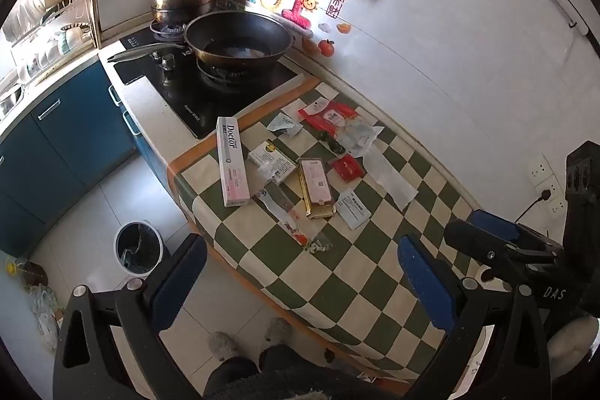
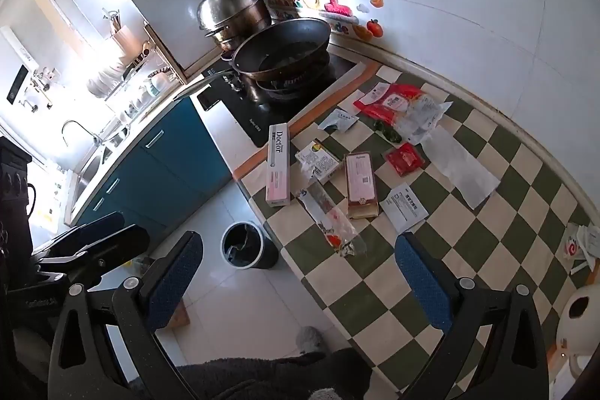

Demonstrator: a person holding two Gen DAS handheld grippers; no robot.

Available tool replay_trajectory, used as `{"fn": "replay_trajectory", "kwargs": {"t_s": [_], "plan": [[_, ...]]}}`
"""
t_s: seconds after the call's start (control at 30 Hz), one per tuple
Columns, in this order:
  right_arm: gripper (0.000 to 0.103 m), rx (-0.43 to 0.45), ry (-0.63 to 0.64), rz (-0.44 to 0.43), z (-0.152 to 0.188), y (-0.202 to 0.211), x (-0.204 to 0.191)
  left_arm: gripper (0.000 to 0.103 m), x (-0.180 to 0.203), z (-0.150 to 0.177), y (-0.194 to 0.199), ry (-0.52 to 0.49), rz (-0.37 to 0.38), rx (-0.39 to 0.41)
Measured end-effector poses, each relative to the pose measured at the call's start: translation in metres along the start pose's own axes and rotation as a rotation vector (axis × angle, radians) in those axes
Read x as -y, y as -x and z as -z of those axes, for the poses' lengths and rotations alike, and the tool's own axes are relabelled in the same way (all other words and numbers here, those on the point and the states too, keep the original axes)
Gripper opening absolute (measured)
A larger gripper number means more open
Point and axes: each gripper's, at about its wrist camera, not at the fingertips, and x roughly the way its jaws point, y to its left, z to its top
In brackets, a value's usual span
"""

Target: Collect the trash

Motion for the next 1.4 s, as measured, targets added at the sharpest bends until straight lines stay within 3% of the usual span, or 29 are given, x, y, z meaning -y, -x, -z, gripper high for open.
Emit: {"fn": "replay_trajectory", "kwargs": {"t_s": [1.4], "plan": [[0.103,0.007,0.006,-0.016,0.007,0.011,-0.002,0.103,0.007,0.007,0.015,-0.010,0.011,0.017]]}}
